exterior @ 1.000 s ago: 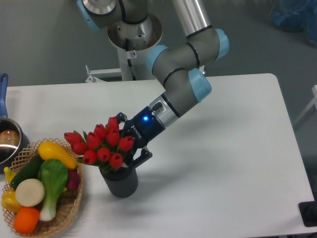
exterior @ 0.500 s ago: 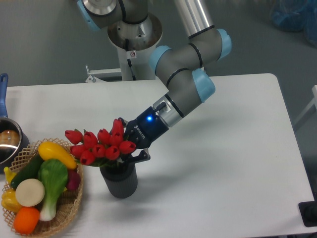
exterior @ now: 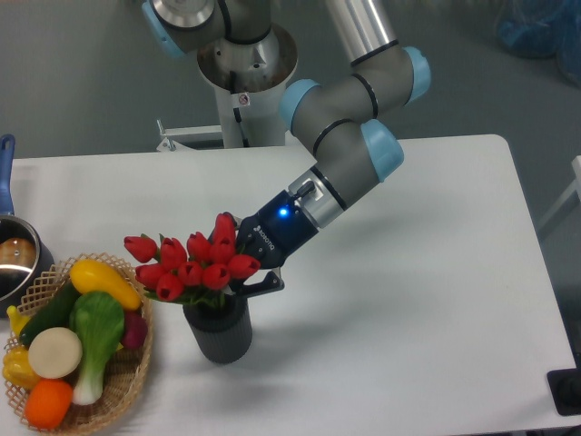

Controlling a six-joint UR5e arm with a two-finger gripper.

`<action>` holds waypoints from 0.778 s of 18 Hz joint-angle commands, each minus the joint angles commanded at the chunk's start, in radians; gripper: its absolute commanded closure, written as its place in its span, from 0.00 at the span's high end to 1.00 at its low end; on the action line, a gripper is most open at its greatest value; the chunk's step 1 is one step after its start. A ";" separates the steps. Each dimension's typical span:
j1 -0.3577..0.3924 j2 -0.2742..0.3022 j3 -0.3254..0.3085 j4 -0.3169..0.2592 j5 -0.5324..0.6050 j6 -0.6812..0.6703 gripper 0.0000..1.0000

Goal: Pick up the flowers from the vase
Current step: 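Close the gripper on the tulip stems, then lift the gripped tulips straight up out of the black vase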

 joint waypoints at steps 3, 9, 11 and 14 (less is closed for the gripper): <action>0.000 0.015 0.002 0.000 -0.028 -0.014 0.28; -0.006 0.063 0.012 0.000 -0.060 -0.084 0.28; -0.006 0.075 0.026 0.000 -0.061 -0.129 0.28; -0.008 0.092 0.049 0.000 -0.060 -0.195 0.28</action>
